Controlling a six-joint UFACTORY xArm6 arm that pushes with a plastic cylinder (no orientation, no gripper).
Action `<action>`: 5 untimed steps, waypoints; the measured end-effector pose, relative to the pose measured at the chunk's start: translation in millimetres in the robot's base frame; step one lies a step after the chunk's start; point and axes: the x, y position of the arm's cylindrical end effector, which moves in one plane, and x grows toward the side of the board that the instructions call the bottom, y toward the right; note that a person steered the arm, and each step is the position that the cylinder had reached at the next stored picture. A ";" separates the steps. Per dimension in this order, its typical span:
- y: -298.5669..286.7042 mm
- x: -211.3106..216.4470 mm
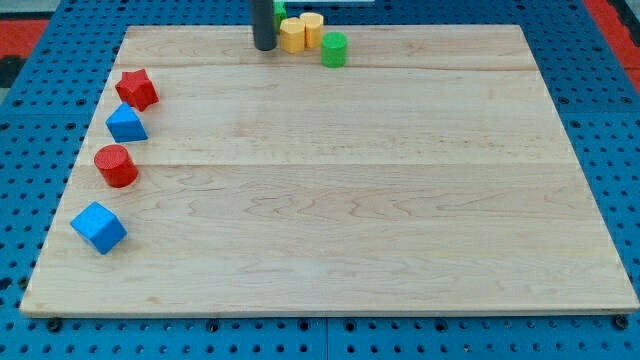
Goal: Place the yellow hexagon below to the yellow heart
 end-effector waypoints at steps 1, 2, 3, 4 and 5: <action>-5.7 -9.7; 24.3 -12.2; 26.8 -22.6; 32.5 -31.8; 52.0 -31.7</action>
